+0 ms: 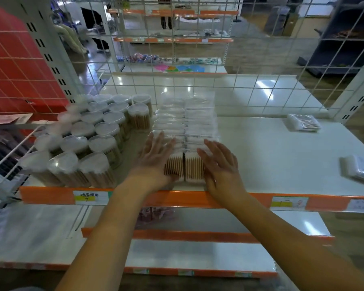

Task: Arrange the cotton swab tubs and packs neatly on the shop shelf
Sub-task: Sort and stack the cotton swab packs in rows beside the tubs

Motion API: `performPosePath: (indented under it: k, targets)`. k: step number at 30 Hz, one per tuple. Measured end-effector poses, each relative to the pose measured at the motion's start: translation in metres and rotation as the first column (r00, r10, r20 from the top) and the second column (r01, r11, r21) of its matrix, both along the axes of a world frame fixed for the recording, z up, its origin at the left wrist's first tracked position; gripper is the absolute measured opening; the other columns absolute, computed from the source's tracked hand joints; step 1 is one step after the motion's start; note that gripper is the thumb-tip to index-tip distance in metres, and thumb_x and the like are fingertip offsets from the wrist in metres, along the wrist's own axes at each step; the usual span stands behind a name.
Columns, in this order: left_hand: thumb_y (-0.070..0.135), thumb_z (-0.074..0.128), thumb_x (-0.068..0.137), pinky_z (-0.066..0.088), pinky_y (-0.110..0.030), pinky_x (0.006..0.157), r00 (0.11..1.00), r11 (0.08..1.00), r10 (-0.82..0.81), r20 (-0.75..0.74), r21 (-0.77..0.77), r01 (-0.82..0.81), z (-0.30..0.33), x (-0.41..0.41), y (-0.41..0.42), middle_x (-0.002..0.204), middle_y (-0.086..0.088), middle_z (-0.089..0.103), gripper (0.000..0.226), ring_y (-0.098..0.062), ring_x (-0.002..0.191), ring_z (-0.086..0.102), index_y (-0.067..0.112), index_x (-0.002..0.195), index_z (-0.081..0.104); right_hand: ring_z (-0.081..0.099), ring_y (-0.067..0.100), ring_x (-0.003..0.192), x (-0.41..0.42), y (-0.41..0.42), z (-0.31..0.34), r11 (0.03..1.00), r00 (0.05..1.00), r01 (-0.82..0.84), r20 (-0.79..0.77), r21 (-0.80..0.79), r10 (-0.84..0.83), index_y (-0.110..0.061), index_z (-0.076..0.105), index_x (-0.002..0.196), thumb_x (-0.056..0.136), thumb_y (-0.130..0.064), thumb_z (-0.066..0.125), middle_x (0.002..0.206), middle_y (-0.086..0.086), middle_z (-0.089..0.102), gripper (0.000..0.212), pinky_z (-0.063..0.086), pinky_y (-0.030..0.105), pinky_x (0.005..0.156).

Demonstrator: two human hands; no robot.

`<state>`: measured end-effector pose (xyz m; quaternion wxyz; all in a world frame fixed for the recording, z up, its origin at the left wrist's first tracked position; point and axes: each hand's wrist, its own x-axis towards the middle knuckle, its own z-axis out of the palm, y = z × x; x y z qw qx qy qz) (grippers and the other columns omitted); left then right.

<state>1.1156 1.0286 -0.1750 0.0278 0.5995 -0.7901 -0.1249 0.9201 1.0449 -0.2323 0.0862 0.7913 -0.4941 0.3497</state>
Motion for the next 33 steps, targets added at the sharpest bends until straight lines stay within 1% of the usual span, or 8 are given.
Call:
performPosePath:
  k: [5, 9, 11, 14, 22, 26, 30, 33]
  targets:
    - [0.045, 0.067, 0.079, -0.006, -0.045, 0.113, 0.999, 0.999, -0.032, 0.033, 0.027, 0.031, -0.001, 0.003, 0.0, 0.147, 0.006, -0.038, 0.11, -0.019, 0.134, -0.036, 0.039, 0.141, -0.023, 0.011, 0.024, 0.139, 0.0, 0.002, 0.001, 0.988, 0.999, -0.022, -0.028, 0.152, 0.027, -0.026, 0.021, 0.14, 0.078, -0.035, 0.038, 0.149, 0.002, 0.016, 0.065, 0.016, 0.045, 0.109]
    - [0.037, 0.068, 0.081, -0.005, -0.043, 0.114, 1.0, 1.0, -0.023, -0.012, 0.017, 0.023, -0.004, 0.001, -0.003, 0.149, 0.006, -0.034, 0.107, -0.018, 0.135, -0.034, 0.038, 0.142, -0.02, 0.024, 0.026, 0.133, 0.001, -0.004, 0.0, 0.995, 0.998, 0.035, -0.057, 0.098, -0.03, -0.022, 0.032, 0.137, 0.081, -0.041, 0.045, 0.142, 0.011, 0.042, 0.06, 0.028, 0.048, 0.103]
    - [0.034, 0.067, 0.082, -0.004, -0.043, 0.115, 1.0, 1.0, -0.022, -0.019, 0.014, 0.022, -0.004, 0.001, -0.005, 0.15, 0.006, -0.033, 0.105, -0.019, 0.136, -0.033, 0.038, 0.143, -0.019, 0.027, 0.026, 0.131, 0.001, -0.008, 0.0, 0.996, 0.998, 0.047, -0.055, 0.078, -0.043, -0.022, 0.034, 0.135, 0.081, -0.04, 0.045, 0.138, 0.012, 0.048, 0.057, 0.029, 0.048, 0.102]
    - [0.032, 0.066, 0.083, -0.003, -0.044, 0.116, 0.999, 1.0, -0.029, -0.025, 0.007, 0.029, -0.004, 0.0, -0.009, 0.151, 0.005, -0.031, 0.103, -0.02, 0.136, -0.032, 0.037, 0.144, -0.016, 0.029, 0.026, 0.129, 0.001, -0.012, 0.002, 0.997, 0.997, 0.058, -0.057, 0.059, -0.055, -0.021, 0.036, 0.132, 0.08, -0.039, 0.044, 0.135, 0.013, 0.051, 0.056, 0.027, 0.046, 0.101]
    - [0.03, 0.07, 0.081, -0.003, -0.041, 0.114, 0.998, 0.999, -0.045, -0.054, -0.006, 0.044, -0.009, 0.0, -0.02, 0.152, 0.003, -0.027, 0.104, -0.022, 0.138, -0.03, 0.034, 0.145, -0.012, 0.031, 0.028, 0.125, 0.004, -0.018, 0.006, 0.995, 0.997, 0.061, -0.049, 0.084, -0.057, -0.018, 0.037, 0.13, 0.078, -0.036, 0.045, 0.13, 0.016, 0.054, 0.056, 0.038, 0.05, 0.096]
    - [0.026, 0.069, 0.081, -0.004, -0.04, 0.113, 0.997, 0.998, -0.051, -0.057, -0.023, 0.05, -0.012, 0.002, -0.025, 0.151, 0.006, -0.028, 0.104, -0.021, 0.137, -0.03, 0.034, 0.145, -0.012, 0.028, 0.029, 0.128, 0.006, -0.016, 0.006, 0.99, 0.999, 0.049, -0.03, 0.134, -0.045, -0.019, 0.034, 0.133, 0.079, -0.034, 0.042, 0.134, 0.017, 0.051, 0.057, 0.034, 0.049, 0.098]
    - [0.016, 0.067, 0.084, -0.006, -0.036, 0.11, 0.996, 0.997, -0.061, -0.064, -0.053, 0.058, -0.014, 0.004, -0.028, 0.138, 0.019, -0.035, 0.106, -0.015, 0.134, -0.034, 0.041, 0.139, -0.019, 0.025, 0.028, 0.129, 0.01, -0.016, 0.009, 0.982, 0.997, 0.076, -0.036, 0.173, -0.071, -0.02, 0.032, 0.134, 0.077, -0.034, 0.039, 0.135, 0.016, 0.049, 0.059, 0.03, 0.047, 0.099]
    - [0.02, 0.069, 0.082, -0.008, -0.034, 0.108, 0.996, 0.997, -0.056, -0.065, -0.05, 0.052, -0.015, 0.004, -0.028, 0.145, 0.015, -0.033, 0.107, -0.014, 0.132, -0.034, 0.041, 0.139, -0.02, 0.024, 0.028, 0.129, 0.01, -0.015, 0.01, 0.981, 0.995, 0.092, -0.041, 0.169, -0.087, -0.019, 0.032, 0.134, 0.077, -0.033, 0.042, 0.135, 0.016, 0.049, 0.059, 0.028, 0.045, 0.1]
